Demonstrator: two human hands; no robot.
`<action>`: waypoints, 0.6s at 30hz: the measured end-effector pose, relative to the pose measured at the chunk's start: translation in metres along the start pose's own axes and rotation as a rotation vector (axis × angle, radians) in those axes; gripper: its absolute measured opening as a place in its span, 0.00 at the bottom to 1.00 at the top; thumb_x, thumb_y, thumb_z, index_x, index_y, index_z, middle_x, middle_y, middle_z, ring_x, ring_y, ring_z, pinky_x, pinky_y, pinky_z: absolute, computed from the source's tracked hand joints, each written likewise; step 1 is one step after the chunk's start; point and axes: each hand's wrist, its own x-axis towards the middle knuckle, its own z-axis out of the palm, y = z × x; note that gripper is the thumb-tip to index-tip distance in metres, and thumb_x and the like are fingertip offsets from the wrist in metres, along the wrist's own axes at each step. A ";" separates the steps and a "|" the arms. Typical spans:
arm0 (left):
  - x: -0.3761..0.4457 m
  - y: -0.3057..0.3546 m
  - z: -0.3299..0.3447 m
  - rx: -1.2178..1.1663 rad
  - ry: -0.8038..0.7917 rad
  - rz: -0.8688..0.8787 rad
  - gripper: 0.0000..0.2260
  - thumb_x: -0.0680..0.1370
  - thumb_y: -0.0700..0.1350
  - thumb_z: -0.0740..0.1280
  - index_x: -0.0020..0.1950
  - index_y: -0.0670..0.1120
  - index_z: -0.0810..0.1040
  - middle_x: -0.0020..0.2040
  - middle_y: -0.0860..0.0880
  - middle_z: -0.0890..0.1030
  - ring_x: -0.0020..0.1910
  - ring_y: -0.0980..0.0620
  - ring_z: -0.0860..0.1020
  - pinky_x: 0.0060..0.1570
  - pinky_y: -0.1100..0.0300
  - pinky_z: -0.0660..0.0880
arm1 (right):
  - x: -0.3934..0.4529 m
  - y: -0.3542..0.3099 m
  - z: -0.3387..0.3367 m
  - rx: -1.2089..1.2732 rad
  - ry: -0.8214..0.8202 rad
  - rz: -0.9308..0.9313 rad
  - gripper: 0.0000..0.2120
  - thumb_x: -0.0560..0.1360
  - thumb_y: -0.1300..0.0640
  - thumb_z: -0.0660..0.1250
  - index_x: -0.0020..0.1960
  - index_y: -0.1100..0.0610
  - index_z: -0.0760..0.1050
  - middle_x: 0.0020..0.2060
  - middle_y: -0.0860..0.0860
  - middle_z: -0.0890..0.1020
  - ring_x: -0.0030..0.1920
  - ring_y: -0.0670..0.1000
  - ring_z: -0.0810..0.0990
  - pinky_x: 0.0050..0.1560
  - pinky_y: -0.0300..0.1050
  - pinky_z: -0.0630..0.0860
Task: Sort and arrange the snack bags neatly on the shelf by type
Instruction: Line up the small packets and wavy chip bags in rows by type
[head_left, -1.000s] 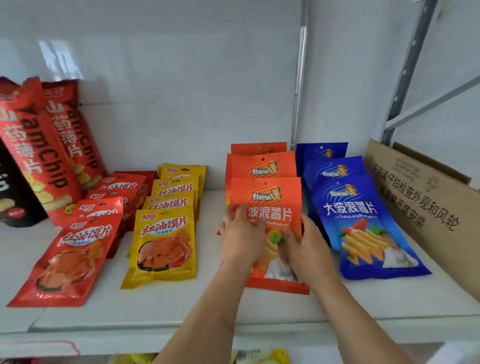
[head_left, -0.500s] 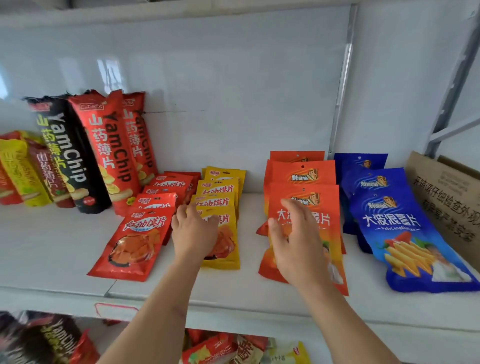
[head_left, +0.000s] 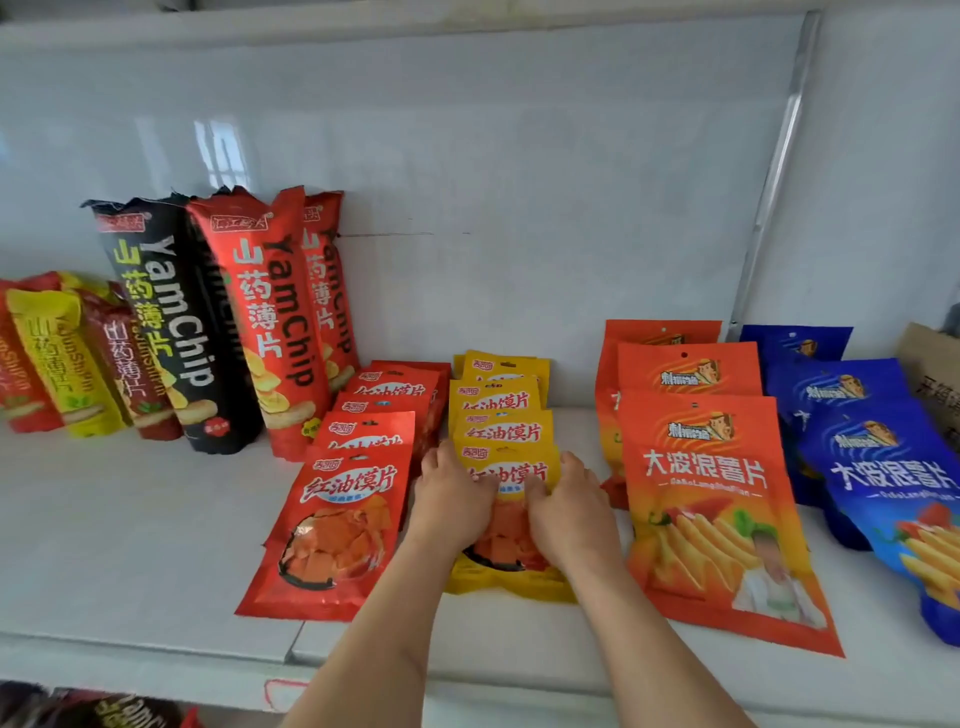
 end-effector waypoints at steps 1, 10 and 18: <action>0.005 -0.001 0.000 0.006 -0.024 0.012 0.29 0.77 0.52 0.68 0.75 0.46 0.62 0.71 0.43 0.69 0.69 0.39 0.69 0.69 0.44 0.68 | 0.003 -0.001 0.001 -0.009 0.002 0.009 0.23 0.80 0.45 0.60 0.70 0.55 0.65 0.64 0.57 0.75 0.65 0.59 0.73 0.61 0.51 0.70; 0.048 0.011 0.002 -0.089 -0.071 -0.025 0.34 0.76 0.53 0.69 0.77 0.45 0.58 0.73 0.43 0.68 0.70 0.40 0.68 0.69 0.42 0.68 | 0.016 -0.002 0.012 -0.071 0.034 -0.024 0.17 0.79 0.44 0.60 0.64 0.51 0.69 0.59 0.51 0.79 0.61 0.58 0.75 0.57 0.54 0.73; 0.063 0.009 0.000 -0.074 -0.113 -0.079 0.32 0.74 0.56 0.69 0.72 0.44 0.64 0.66 0.44 0.76 0.63 0.40 0.77 0.62 0.43 0.76 | 0.024 -0.001 0.018 -0.097 0.066 -0.028 0.19 0.80 0.46 0.58 0.69 0.52 0.67 0.63 0.50 0.76 0.63 0.56 0.73 0.60 0.53 0.71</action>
